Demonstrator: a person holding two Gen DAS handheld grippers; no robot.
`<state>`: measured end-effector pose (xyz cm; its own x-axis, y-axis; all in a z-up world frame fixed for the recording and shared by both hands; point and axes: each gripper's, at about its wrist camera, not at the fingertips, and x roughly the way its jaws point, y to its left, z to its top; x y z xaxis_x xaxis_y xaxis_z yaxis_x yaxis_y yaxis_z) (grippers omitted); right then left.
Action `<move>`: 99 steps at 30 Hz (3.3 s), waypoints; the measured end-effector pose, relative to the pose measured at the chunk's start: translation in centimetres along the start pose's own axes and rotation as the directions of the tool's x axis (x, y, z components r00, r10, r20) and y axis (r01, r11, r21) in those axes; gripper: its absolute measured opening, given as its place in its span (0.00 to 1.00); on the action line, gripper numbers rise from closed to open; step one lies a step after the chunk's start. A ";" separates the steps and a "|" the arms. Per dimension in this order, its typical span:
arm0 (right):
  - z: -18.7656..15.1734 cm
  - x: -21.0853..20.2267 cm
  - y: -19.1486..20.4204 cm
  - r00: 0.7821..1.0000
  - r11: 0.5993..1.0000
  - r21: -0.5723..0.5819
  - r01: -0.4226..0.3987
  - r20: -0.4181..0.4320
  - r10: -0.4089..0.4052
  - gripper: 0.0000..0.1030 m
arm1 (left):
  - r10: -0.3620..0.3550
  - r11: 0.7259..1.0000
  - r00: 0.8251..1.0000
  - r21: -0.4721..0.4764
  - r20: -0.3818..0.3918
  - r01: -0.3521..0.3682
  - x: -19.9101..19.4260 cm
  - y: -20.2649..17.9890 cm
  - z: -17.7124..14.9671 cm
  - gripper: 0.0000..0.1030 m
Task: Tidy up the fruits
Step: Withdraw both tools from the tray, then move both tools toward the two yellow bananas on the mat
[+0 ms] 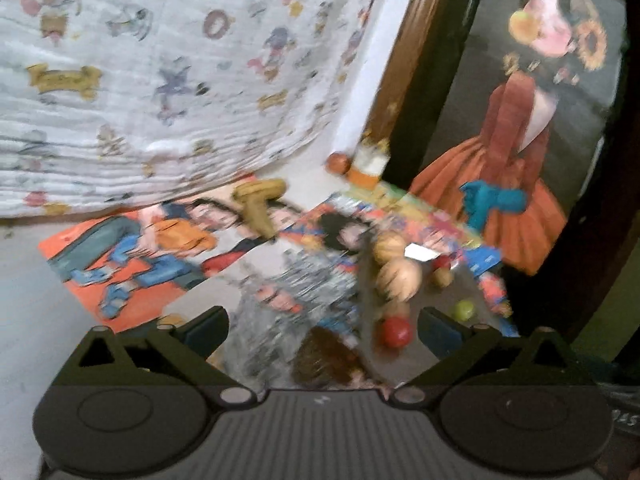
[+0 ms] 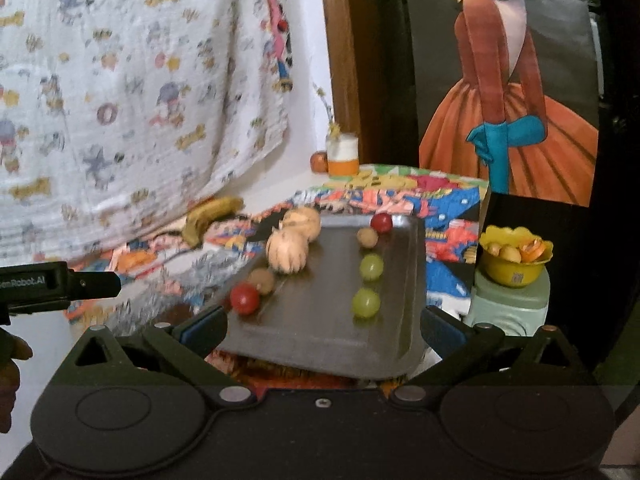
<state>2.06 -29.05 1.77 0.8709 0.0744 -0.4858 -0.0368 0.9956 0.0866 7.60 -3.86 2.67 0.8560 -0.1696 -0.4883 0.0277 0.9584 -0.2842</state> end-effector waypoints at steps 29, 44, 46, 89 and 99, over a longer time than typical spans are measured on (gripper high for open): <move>0.0 1.8 5.1 0.986 0.992 -0.079 -0.094 -0.143 0.082 0.99 | 0.161 0.985 0.980 -0.040 -0.121 -0.167 -1.4 5.1 -2.5 1.00; 8.5 7.0 5.4 0.977 0.985 -0.014 -0.171 -0.130 0.168 0.99 | 0.191 0.978 0.978 -0.064 -0.085 -0.197 2.0 7.3 1.1 1.00; 10.4 7.4 5.3 0.981 0.985 -0.073 -0.156 -0.127 0.146 0.99 | 0.196 0.979 0.978 -0.046 -0.072 -0.200 2.4 7.5 1.6 1.00; 18.0 37.4 16.0 0.833 -0.249 -0.870 -0.425 -0.484 0.269 0.95 | 0.082 0.991 0.989 0.113 -0.125 -0.068 20.3 5.5 11.6 1.00; 17.7 40.6 16.7 0.815 -0.341 -0.839 -0.424 -0.517 0.259 0.79 | 0.011 0.999 0.990 0.044 -0.139 -0.005 22.1 6.4 11.4 0.92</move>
<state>45.47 -10.37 -1.15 0.4470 0.3487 -0.8238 -0.7681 -0.3224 -0.5532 32.57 1.17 -0.56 0.7765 -0.1894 -0.6010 0.0466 0.9684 -0.2451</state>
